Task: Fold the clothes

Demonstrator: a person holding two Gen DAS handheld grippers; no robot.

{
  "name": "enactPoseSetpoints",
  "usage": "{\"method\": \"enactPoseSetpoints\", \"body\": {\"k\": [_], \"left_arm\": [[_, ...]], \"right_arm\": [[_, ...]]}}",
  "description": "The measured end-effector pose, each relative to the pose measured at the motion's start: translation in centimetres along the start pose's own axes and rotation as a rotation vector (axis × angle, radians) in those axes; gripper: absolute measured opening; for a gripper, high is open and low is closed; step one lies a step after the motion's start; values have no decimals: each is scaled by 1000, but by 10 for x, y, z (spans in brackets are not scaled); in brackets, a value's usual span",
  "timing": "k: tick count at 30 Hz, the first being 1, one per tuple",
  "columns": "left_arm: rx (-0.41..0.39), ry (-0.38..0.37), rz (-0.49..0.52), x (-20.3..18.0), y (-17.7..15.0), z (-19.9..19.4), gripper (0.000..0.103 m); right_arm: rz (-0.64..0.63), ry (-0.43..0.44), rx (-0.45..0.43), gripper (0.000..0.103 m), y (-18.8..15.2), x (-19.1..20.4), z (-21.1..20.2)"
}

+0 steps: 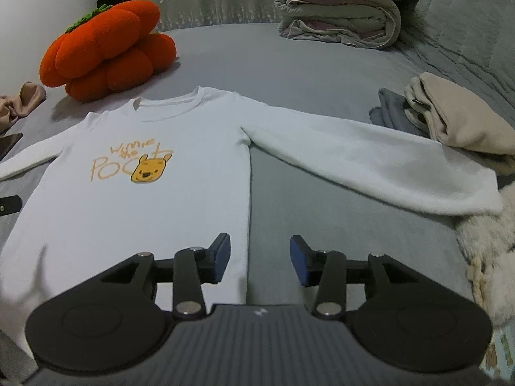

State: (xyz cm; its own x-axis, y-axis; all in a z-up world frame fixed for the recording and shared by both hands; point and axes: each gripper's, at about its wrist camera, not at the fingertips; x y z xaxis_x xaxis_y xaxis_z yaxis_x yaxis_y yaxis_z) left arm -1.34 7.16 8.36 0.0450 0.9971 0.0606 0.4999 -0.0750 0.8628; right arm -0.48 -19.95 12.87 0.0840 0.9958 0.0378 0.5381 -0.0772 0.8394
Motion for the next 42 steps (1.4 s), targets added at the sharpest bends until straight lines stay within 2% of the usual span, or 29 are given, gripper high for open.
{"method": "enactPoseSetpoints", "body": {"k": [3, 7, 9, 11, 13, 17, 19, 23, 27, 32, 38, 42], "left_arm": [[-20, -1, 16, -6, 12, 15, 102], [-31, -26, 35, -8, 2, 31, 102], [13, -40, 50, -7, -10, 42, 102], [52, -10, 54, -2, -18, 51, 102], [90, 21, 58, 3, -25, 59, 102], [108, -2, -36, 22, -27, 61, 103], [109, 10, -34, 22, -24, 58, 102], [79, -1, -45, 20, -16, 50, 102], [70, -24, -47, 17, -14, 47, 102], [105, -27, -69, 17, -17, 52, 102], [113, -32, -93, 16, -17, 50, 102], [117, -34, -94, 13, -18, 51, 102]], "right_arm": [[-3, 15, 0, 52, 11, 1, 14], [12, 68, 8, 53, 16, 4, 36], [24, 107, 38, 53, 10, 4, 47], [29, 134, 74, 53, 3, 5, 58], [14, 130, 114, 52, -1, 4, 65], [-2, 88, 123, 49, 1, -5, 65], [-5, 71, 127, 49, 3, -13, 65], [17, 7, 79, 51, 10, -27, 53], [194, -90, 6, 51, 19, -71, 30], [435, -238, -66, 52, 14, -136, -4], [779, -305, -67, 53, -11, -189, -20], [886, -324, -114, 53, -12, -201, -25]]}}
Point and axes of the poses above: each gripper's, at about its wrist camera, not at the fingertips, and z roughly the way its jaws point, x to its left, y to its top, and after that the axes turned 12 degrees about -x, right-handed
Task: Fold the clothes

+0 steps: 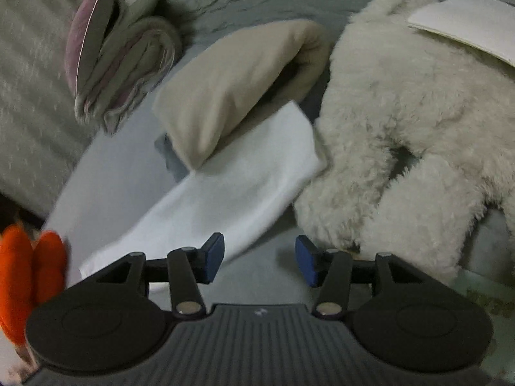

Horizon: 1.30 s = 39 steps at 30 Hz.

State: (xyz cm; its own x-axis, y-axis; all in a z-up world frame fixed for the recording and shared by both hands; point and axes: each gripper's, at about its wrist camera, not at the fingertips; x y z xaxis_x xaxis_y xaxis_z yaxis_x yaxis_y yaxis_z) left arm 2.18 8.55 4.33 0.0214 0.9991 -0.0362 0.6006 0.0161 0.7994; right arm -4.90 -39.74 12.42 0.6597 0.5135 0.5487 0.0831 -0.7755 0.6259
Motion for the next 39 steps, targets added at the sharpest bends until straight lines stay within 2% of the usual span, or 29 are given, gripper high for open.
{"method": "enactPoseSetpoints", "body": {"k": [5, 11, 12, 13, 14, 18, 22, 25, 29, 33, 35, 36, 38, 39], "left_arm": [[5, -5, 15, -5, -1, 0, 102], [8, -2, 10, -5, 0, 1, 102], [7, -3, 12, -6, -1, 1, 102], [7, -4, 14, -6, -1, 1, 102], [7, -5, 16, -6, -1, 1, 102], [7, -9, 6, -5, 0, 0, 102], [5, -14, -9, -4, 2, -1, 102], [3, -20, -23, -3, 4, -2, 102], [1, -25, -35, -3, 5, -1, 102], [12, -41, -83, 3, 7, 1, 102], [14, -52, -110, 7, 7, 0, 102], [15, -56, -120, 9, 7, 0, 102], [18, -55, -124, 13, 6, -1, 102], [22, -56, -124, 15, 5, -1, 102]], "right_arm": [[-26, -1, -53, 53, 7, 3, 3], [6, -19, -68, 50, 7, -11, 11], [0, -17, -77, 42, 7, -11, 12], [-16, -28, -89, 25, 6, -10, 12], [-38, -46, -102, 18, 5, -9, 11], [-69, -60, -132, 9, 4, -5, 10], [-136, -38, -196, 7, 0, 9, -1], [-259, 69, -263, 6, -13, 34, -22], [-489, 237, -384, 2, -43, 73, -52], [-629, 461, -455, 2, -82, 111, -74], [-689, 586, -444, 1, -107, 132, -85], [-728, 621, -409, 0, -122, 142, -88], [-794, 580, -310, 1, -143, 153, -83], [-801, 540, -267, 7, -146, 152, -76]]}}
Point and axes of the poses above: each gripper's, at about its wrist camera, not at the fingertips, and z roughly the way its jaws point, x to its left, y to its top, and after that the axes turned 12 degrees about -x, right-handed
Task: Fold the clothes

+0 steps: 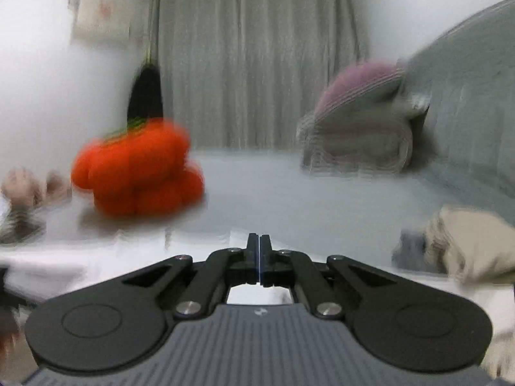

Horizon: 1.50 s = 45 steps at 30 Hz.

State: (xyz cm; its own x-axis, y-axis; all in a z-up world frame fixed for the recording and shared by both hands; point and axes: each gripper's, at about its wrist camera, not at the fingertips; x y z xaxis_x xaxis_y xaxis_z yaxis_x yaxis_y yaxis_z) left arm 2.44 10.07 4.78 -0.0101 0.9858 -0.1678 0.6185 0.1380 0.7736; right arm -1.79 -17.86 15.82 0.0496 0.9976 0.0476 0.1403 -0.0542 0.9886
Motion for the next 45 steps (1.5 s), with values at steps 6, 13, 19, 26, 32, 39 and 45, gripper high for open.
{"method": "enactPoseSetpoints", "body": {"k": [6, 13, 19, 26, 32, 39, 45], "left_arm": [[9, 2, -13, 9, 1, -2, 102], [3, -15, 4, 2, 0, -4, 102], [9, -4, 30, -4, -3, -1, 102], [6, 2, 45, -7, -4, 0, 102], [7, -2, 32, -4, -3, -2, 102], [-6, -10, -4, -2, 2, -5, 102], [-6, -20, -87, 12, 7, -6, 102]], "right_arm": [[334, -313, 215, 45, -20, -99, 13], [789, -638, 145, 45, -32, -226, -38], [768, -697, 138, 41, -34, -252, -37], [699, -668, 167, 30, -31, -241, -26], [637, -685, 161, 9, -31, -235, -32], [246, -455, -105, 9, 11, -130, -60], [-90, -65, -272, 9, 8, 5, -57]]}}
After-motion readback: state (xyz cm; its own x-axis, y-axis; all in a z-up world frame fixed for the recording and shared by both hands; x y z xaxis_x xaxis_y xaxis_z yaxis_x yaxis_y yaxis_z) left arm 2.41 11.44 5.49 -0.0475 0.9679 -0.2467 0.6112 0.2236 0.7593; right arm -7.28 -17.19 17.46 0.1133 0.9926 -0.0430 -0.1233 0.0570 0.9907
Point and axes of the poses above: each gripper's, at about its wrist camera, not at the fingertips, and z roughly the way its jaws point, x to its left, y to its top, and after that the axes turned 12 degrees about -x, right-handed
